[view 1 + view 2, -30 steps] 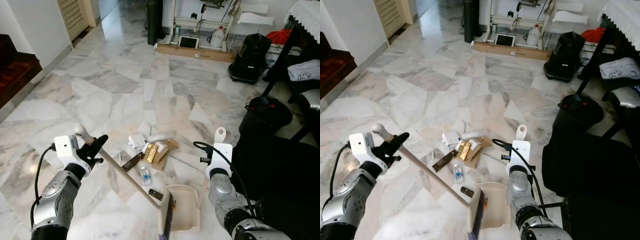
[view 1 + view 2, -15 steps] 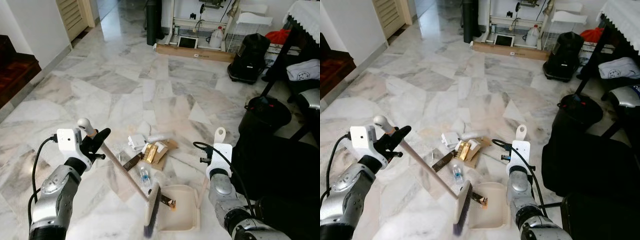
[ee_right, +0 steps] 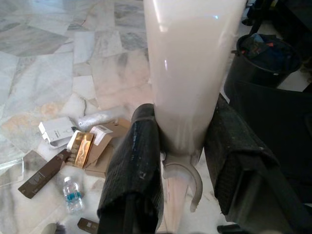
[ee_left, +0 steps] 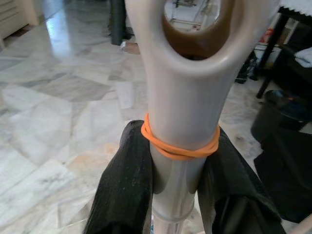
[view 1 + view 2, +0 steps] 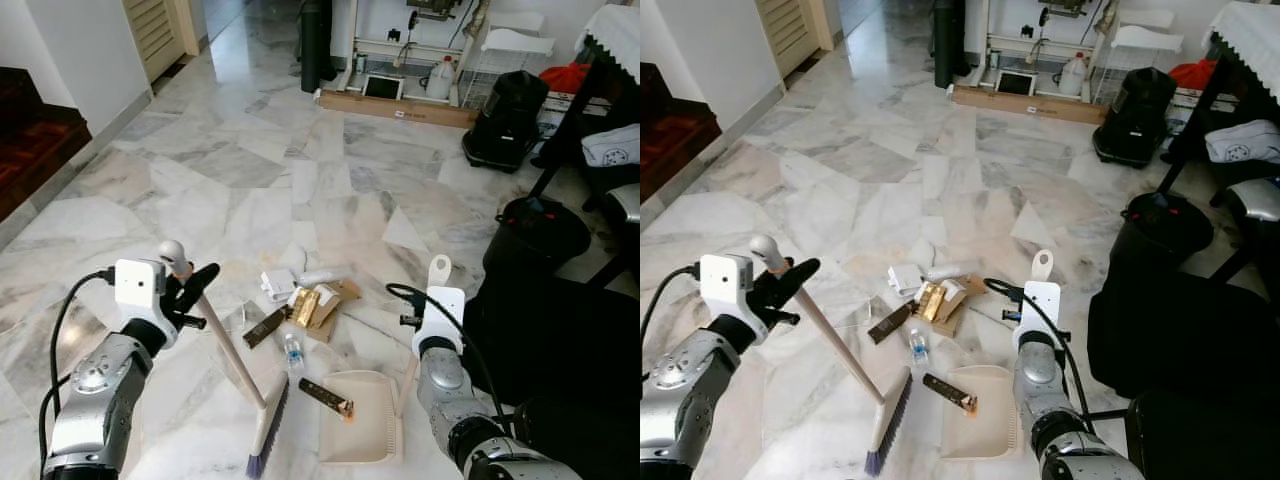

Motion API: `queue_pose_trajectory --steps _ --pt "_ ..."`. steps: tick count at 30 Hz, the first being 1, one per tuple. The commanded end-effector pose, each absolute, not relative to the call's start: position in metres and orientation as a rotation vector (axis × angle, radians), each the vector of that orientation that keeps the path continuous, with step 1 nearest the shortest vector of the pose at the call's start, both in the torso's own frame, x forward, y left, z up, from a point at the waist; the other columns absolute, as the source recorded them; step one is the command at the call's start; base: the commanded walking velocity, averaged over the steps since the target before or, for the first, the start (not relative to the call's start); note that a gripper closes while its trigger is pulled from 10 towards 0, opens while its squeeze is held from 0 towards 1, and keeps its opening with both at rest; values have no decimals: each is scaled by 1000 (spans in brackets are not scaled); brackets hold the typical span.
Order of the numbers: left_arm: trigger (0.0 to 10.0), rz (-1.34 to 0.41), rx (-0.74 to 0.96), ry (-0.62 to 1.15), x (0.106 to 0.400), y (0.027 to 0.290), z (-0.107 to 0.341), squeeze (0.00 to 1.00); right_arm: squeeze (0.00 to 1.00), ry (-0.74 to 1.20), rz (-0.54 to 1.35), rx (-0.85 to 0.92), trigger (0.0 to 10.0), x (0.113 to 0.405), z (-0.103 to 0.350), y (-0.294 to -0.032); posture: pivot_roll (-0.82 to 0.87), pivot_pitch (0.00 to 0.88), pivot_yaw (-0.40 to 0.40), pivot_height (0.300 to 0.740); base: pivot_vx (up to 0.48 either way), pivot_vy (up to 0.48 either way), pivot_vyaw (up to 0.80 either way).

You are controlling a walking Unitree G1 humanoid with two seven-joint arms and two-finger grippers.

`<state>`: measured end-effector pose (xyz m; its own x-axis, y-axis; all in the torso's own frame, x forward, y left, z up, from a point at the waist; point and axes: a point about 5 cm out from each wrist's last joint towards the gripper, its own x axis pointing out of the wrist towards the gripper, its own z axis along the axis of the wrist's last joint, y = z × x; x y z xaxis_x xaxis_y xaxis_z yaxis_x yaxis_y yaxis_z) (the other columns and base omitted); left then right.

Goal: Sweep floor

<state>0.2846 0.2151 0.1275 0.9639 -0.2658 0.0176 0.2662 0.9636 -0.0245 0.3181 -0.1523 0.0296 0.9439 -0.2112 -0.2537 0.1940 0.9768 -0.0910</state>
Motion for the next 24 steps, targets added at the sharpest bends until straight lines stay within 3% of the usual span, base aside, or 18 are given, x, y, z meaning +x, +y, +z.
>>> queue_pose_trajectory --steps 1,24 --pt "10000 -197 -10 -10 286 222 119 0 0 278 -212 -60 10000 319 29 -152 166 64 -23 740 0 0 0" --pt "10000 -135 -30 -4 302 209 88 0 0 379 -69 -55 10000 306 11 -146 96 83 -29 740 0 0 0"
